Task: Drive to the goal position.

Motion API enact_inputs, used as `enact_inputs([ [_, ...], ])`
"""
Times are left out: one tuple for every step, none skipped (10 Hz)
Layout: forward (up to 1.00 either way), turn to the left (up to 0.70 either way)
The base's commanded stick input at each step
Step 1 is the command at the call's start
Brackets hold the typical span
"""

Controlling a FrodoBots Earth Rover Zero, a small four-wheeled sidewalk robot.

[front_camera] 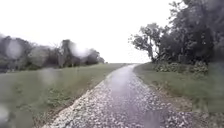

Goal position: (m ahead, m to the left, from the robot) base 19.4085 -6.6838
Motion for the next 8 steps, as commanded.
enact_inputs([
  [0.7,0.0],
  [0.7,0.0],
  [0.7,-0.17],
  [0.7,-0.2],
  [0.7,-0.03],
  [0.7,0.0],
  [0.7,0.0],
  [0.7,0.0],
])
